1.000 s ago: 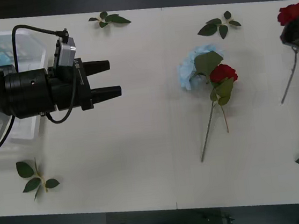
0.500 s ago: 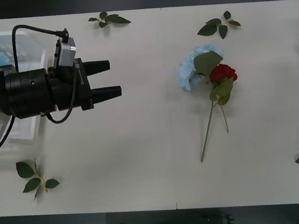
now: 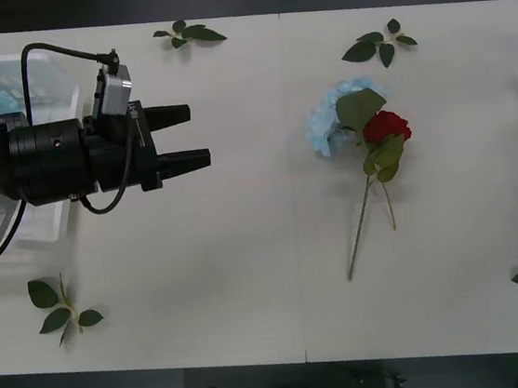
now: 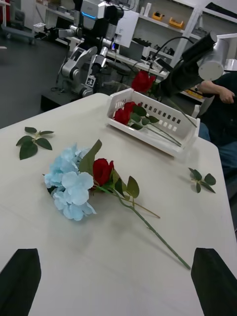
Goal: Put the red flowers into the right box and the blue flowers into the left box
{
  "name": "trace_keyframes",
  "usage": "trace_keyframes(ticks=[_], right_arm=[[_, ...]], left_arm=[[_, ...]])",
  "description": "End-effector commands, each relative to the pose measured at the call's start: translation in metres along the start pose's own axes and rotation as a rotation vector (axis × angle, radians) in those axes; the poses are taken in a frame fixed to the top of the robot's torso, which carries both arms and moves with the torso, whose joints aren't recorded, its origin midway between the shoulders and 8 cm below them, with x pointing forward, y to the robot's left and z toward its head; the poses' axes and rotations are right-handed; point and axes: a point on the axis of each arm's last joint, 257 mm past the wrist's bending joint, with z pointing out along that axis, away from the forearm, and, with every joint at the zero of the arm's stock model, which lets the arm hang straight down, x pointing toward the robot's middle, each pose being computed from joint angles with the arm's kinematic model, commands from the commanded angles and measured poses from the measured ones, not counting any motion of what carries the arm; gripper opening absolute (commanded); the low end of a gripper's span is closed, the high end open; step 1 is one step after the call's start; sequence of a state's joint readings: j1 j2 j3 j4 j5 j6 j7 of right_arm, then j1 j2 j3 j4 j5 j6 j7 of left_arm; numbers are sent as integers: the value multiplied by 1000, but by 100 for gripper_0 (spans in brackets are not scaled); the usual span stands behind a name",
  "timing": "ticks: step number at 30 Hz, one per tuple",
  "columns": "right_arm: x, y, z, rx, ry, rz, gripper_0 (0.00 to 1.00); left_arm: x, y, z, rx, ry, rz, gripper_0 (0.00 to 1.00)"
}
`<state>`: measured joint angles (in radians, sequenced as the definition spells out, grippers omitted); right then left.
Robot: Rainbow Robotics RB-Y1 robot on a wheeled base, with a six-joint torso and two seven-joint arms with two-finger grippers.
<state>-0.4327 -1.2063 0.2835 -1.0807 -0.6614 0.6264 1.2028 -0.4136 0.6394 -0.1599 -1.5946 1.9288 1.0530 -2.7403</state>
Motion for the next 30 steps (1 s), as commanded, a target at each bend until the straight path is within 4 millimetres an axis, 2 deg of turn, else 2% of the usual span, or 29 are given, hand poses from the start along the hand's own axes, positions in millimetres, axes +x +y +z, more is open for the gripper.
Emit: trace_keyframes(ticks=[1, 2, 3, 4, 5, 7, 15, 19, 24, 28, 30], right_arm=[[-23, 4, -4, -10, -47, -19, 0], [-25, 3, -4, -10, -53, -19, 11], [-24, 6, -3, -14, -55, -17, 49], [-25, 6, -3, -16, -59, -16, 63], [-28, 6, -4, -17, -67, -18, 85], [-29, 8, -3, -23, -73, -15, 100], [-32, 19, -4, -44, -89, -11, 100], [-21, 31, -7, -90, -56, 41, 100], [-7, 51, -34, -189, 43, 191, 100], [8, 81, -68, -286, 159, 280, 100], [19, 110, -91, -347, 243, 341, 100]], left_arm=[[-14, -4, 7, 16, -22, -12, 89], [-14, -4, 7, 16, -22, -12, 89], [-14, -4, 7, 16, -22, -12, 89], [-14, -4, 7, 16, -22, -12, 89], [-14, -4, 7, 16, -22, -12, 89], [-14, -4, 7, 16, -22, -12, 89], [-14, -5, 7, 16, -23, -14, 89], [-13, -4, 7, 15, -21, -15, 89], [-13, -4, 7, 13, -21, -16, 89], [-13, -4, 7, 13, -21, -16, 89], [-13, -4, 7, 14, -20, -16, 89]])
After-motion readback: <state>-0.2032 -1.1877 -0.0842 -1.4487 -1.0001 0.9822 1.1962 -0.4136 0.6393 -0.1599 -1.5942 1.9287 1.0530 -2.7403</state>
